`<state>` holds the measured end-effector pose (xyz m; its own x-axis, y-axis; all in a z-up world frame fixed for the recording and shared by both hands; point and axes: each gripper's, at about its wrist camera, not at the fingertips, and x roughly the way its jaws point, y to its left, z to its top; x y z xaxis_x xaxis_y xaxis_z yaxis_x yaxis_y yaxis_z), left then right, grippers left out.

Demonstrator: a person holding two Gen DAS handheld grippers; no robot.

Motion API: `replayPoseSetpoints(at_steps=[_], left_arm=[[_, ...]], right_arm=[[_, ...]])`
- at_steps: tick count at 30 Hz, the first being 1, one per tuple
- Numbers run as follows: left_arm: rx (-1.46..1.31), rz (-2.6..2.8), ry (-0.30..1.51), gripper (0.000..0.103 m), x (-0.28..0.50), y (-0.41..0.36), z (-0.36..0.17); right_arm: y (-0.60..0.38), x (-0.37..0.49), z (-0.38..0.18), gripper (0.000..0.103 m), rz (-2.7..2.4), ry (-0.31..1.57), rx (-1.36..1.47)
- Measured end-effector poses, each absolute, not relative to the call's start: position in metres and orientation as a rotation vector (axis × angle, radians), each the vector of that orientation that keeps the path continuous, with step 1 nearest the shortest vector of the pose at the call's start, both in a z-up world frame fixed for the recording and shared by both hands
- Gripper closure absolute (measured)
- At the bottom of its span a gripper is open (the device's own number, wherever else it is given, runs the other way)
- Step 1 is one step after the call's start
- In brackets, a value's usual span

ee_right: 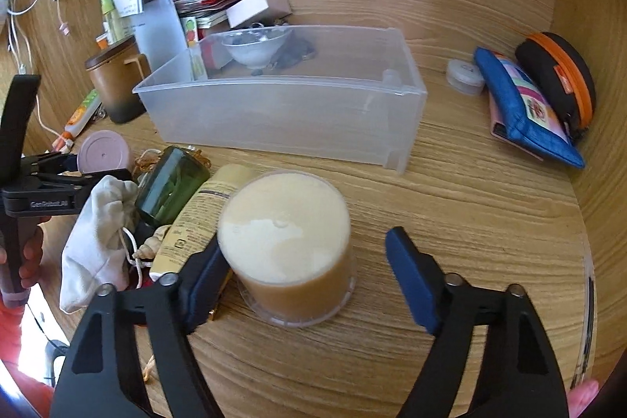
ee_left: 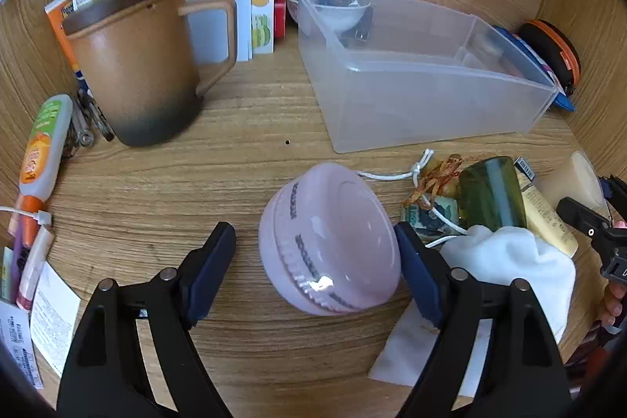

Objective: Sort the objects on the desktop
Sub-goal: 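Lift the pink round container with left tool while right tool lifts cream cylinder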

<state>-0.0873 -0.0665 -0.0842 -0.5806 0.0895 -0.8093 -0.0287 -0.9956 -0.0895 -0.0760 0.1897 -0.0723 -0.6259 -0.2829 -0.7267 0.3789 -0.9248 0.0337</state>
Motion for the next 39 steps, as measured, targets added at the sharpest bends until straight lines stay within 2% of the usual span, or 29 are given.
replayPoseSetpoints(at_steps=[5,9,11,27,39], left_arm=[[-1.395,2.725,-0.115,0.031,-0.088,-0.068,-0.083],[-1.378,2.735,-0.112,0.034,-0.089,-0.067,-0.082],[-1.369,2.733,-0.126,0.043,-0.088,-0.067,-0.082],[-1.259,2.802,-0.121,0.043,-0.066,-0.068,-0.060],[-1.159,2.841,-0.123,0.043,-0.053,-0.070,-0.034]], right_arm=[[0.187,-0.077,-0.073,0.048,-2.502,0.171,1.090],[0.187,-0.076,-0.073,0.048,-2.504,0.167,1.082],[0.188,-0.076,-0.073,0.048,-2.505,0.171,1.081],[0.211,-0.064,-0.047,0.049,-2.558,0.093,1.026],[0.213,-0.060,-0.022,0.049,-2.602,0.132,0.952]])
